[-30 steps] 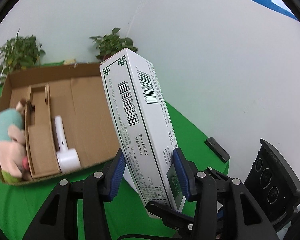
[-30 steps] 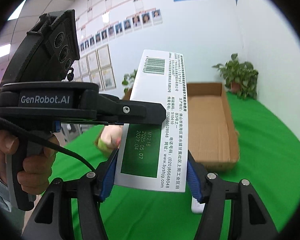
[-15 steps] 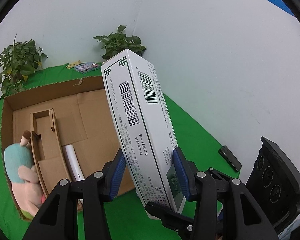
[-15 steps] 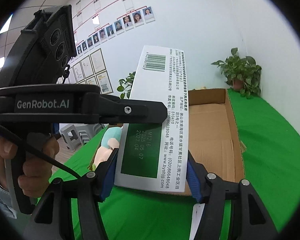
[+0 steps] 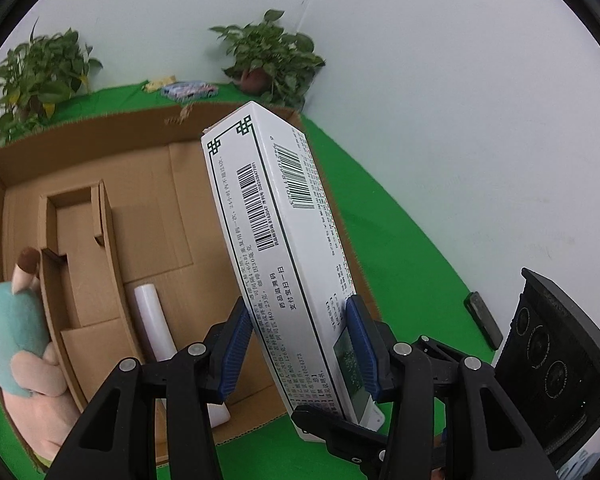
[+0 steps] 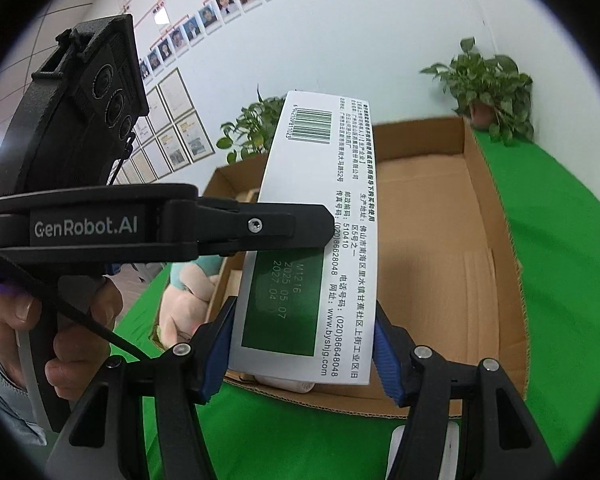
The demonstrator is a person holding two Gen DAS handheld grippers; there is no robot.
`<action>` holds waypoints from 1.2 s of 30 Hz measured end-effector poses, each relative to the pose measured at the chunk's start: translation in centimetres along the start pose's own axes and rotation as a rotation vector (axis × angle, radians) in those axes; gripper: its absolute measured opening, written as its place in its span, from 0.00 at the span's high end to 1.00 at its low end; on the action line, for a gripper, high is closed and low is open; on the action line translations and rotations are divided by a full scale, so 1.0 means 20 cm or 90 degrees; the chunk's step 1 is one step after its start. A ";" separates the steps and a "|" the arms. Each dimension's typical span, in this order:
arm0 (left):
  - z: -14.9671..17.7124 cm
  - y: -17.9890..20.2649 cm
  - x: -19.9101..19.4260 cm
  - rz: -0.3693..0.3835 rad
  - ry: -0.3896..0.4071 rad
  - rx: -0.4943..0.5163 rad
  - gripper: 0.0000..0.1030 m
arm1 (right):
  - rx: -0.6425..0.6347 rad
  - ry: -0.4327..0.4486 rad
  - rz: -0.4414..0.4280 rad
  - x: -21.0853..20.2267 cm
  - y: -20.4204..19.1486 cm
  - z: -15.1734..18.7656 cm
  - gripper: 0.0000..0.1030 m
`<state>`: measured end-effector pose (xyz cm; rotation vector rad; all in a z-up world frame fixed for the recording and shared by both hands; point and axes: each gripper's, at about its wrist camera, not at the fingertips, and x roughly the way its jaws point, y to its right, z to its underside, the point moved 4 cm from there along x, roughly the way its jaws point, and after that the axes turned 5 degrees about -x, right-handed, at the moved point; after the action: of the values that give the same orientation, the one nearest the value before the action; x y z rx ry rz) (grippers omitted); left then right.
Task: Organize objects
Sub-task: 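Lift the product box upright and carry it over the large box, then lower the product box beside the hair dryer and open both tools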
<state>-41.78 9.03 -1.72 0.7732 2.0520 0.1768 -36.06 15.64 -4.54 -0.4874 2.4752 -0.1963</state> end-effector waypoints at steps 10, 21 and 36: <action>0.11 -0.26 0.37 -0.031 -0.084 -0.069 0.56 | 0.046 -0.116 -0.014 0.26 0.10 0.22 0.41; 0.15 -0.40 0.55 -0.036 -0.121 -0.107 0.56 | 0.043 -0.190 -0.003 0.37 0.13 0.32 0.42; 0.19 -0.38 0.29 -0.059 -0.085 -0.120 0.57 | 0.040 -0.243 0.031 0.35 0.10 0.38 0.39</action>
<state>-44.53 5.70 -11.05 0.5587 1.9091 0.2556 -37.53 14.61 -14.96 -0.3965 2.0998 -0.1450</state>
